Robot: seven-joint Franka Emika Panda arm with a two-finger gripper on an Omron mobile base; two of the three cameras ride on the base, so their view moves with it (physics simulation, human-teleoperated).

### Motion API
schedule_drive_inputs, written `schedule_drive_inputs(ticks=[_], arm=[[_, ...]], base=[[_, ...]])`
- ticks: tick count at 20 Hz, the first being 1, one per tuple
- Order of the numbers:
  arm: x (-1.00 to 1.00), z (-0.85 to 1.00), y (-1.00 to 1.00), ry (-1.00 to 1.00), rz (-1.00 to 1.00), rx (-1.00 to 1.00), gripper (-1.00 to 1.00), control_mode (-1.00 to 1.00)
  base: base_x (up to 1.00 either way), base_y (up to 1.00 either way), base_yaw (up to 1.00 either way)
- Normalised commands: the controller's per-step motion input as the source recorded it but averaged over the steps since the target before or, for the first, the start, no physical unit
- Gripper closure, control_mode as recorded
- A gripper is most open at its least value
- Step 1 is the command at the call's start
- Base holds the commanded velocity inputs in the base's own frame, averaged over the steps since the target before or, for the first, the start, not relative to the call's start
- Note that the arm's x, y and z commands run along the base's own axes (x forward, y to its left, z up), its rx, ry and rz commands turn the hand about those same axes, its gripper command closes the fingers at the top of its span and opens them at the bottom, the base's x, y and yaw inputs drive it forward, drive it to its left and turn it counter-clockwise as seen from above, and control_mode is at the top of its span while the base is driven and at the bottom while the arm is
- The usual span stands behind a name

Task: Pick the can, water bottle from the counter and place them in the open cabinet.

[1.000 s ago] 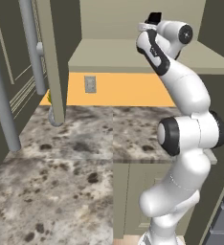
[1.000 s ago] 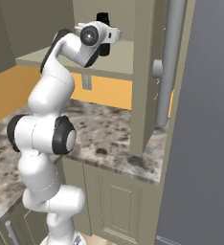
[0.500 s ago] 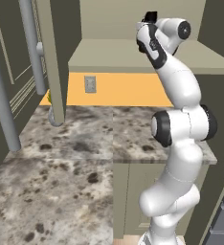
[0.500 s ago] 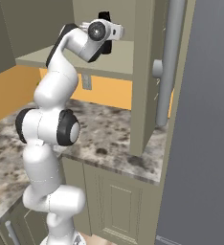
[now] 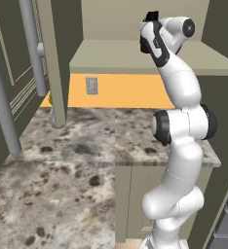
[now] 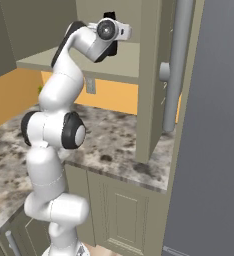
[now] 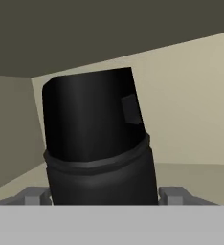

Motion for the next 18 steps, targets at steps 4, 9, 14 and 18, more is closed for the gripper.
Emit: schedule_drive_inputs(ticks=[4, 9, 14, 18], arm=[[0.02, -0.11, 0.0, 0.0, 0.01, -0.01, -1.0, -1.0], [-0.02, -0.1, 0.0, 0.01, 0.0, 0.0, -1.0, -1.0], [-0.1, -0.09, 0.0, 0.04, 0.0, 0.0, -1.0, -1.0], [-0.25, -0.05, 0.0, 0.0, 0.0, 0.0, -1.0, -1.0]], base=[[0.0, 0.0, 0.0], [0.0, 0.0, 0.0], [0.0, 0.0, 0.0], [0.0, 0.0, 0.0]])
